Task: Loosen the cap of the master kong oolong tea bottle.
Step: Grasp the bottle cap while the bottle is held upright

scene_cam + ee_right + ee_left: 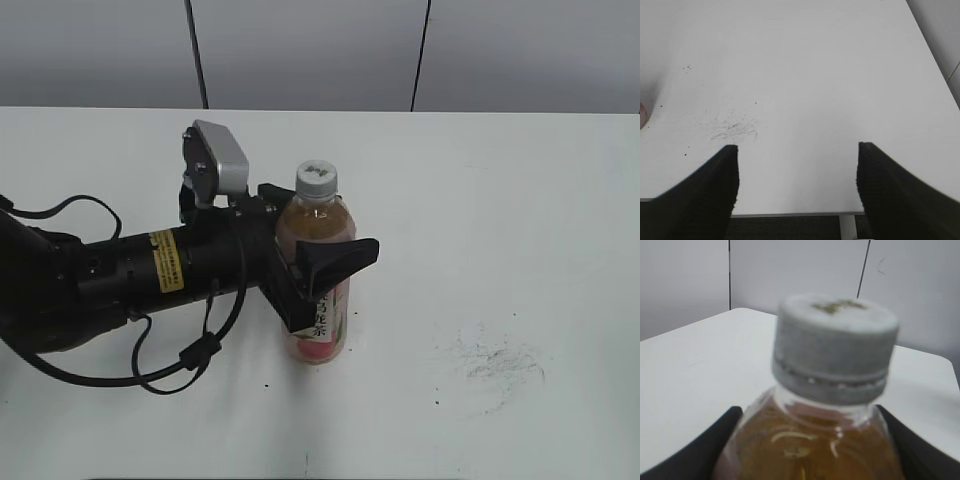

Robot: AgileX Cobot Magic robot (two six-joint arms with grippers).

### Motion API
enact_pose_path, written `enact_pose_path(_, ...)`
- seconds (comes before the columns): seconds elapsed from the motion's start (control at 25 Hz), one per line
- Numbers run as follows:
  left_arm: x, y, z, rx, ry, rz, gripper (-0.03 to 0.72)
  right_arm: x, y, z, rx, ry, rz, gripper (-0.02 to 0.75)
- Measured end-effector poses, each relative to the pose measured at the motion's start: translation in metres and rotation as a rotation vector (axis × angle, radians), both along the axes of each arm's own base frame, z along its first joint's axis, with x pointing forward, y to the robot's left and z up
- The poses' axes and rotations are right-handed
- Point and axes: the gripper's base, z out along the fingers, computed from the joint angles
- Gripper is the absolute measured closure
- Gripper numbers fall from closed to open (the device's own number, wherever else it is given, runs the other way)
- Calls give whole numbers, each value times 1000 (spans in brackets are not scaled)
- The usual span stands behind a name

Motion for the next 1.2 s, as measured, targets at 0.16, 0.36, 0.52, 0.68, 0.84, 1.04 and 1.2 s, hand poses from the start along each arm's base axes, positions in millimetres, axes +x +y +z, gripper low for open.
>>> enact_pose_path(0.16, 0, 0, 0, 1, 0, 0, 240, 8, 3, 8, 18, -6, 23, 207)
enact_pose_path(0.36, 0, 0, 0, 0, 0, 0, 240, 53, 15, 35, -6, 29, 201, 237)
enact_pose_path(0.52, 0, 0, 0, -1, -1, 0, 240, 97, 26, 58, -13, 106, 374, 245)
enact_pose_path(0.68, 0, 0, 0, 0, 0, 0, 240, 141, 38, 87, -42, 154, 504, 269)
enact_pose_path(0.84, 0, 0, 0, 0, -1, -1, 240, 185, 63, 111, -101, 232, 661, 298)
enact_pose_path(1.04, 0, 0, 0, 0, -1, -1, 240, 228, 118, 131, -268, 335, 856, 304)
enact_pose_path(1.2, 0, 0, 0, -1, -1, -1, 240, 247, 169, 130, -317, 381, 919, 305)
